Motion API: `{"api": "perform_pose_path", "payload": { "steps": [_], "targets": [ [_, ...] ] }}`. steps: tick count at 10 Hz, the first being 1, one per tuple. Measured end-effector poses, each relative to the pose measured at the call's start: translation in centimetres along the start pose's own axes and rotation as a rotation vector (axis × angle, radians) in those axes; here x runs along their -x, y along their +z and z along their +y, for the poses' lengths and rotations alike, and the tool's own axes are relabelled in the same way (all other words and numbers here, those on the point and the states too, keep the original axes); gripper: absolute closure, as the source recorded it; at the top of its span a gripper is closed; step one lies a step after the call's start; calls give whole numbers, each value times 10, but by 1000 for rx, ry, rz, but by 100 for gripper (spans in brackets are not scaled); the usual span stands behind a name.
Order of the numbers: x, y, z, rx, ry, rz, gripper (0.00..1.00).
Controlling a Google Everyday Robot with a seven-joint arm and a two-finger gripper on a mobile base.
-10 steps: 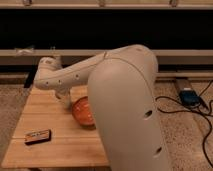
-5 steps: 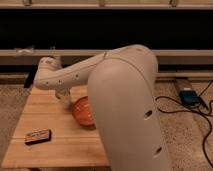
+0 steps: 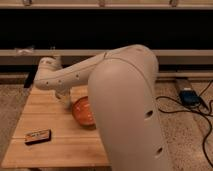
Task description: Push the eraser across the table
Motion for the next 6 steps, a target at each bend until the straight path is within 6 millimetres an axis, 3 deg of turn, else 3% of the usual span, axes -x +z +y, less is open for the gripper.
{"api": "perform_pose_path", "payload": {
  "steps": [2,6],
  "targets": [
    [-5,-13,10,2,-21,-46,20],
    [-13,-58,66,20,-97,-143,20]
  ]
}}
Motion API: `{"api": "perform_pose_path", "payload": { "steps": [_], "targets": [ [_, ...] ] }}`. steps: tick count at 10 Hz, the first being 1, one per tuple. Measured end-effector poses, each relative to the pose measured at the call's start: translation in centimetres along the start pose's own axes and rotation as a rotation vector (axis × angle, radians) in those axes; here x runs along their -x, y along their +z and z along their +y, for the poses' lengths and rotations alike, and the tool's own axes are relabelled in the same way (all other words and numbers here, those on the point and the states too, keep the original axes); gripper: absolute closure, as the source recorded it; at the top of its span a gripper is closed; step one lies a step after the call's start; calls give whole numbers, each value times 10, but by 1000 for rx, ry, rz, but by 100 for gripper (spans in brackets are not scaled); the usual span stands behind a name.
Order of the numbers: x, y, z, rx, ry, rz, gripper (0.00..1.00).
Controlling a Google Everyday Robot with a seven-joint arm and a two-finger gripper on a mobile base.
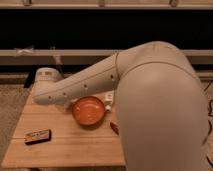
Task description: Push the eraser across the table
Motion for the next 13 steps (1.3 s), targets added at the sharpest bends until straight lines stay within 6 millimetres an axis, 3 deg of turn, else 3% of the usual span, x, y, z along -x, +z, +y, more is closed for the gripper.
{"api": "perform_pose_path", "payload": {
  "steps": [2,5,7,11,13],
  "targets": [
    [4,-19,38,31,-62,-39,20],
    [18,-31,85,109,-173,-88,20],
    [31,-24,107,170,-233,-110,20],
    [55,23,144,283,-303,-131,20],
    [77,32,161,320,-354,-150,20]
  ]
}}
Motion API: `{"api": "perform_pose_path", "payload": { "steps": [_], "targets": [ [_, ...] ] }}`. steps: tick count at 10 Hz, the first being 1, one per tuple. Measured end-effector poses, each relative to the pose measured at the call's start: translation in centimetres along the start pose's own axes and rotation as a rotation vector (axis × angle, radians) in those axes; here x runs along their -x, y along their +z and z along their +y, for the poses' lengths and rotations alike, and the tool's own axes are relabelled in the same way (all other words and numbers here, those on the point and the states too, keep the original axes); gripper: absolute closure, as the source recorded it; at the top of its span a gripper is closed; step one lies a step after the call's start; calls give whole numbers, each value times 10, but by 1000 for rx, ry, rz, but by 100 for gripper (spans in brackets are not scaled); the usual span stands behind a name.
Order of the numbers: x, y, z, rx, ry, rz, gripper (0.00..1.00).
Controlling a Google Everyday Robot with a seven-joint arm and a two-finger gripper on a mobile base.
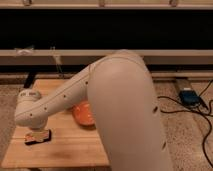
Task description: Push the eraser across the table
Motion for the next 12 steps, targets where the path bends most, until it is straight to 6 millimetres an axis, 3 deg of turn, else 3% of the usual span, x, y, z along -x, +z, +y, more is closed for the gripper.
{"api": "perform_pose_path", "payload": {
  "steps": [4,12],
  "targets": [
    [34,9,7,49,-77,-55,20],
    [39,14,9,79,-79,-110,20]
  ]
}}
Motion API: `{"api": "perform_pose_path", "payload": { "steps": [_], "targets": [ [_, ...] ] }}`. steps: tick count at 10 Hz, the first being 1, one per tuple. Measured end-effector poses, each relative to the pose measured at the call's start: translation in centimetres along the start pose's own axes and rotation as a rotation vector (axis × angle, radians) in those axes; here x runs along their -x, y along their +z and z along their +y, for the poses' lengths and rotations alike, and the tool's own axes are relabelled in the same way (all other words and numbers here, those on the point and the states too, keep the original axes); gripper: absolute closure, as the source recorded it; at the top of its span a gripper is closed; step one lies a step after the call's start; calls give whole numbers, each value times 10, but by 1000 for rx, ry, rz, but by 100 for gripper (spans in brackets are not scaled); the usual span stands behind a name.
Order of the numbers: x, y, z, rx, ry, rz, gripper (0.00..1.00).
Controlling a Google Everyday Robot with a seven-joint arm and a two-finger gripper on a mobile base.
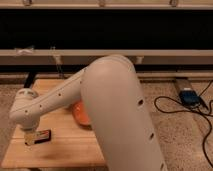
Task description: Push the eraser across the table
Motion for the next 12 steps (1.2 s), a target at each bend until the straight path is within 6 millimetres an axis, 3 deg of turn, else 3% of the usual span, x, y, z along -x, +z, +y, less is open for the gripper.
{"api": "perform_pose_path", "payload": {
  "steps": [2,5,10,12],
  "targets": [
    [-5,2,1,-17,0,-18,21],
    [-19,6,7,-56,-9,-73,46],
    [2,23,13,-36,-77,-118,96],
    [17,33,11,-12,-106,-126,100]
  ]
}}
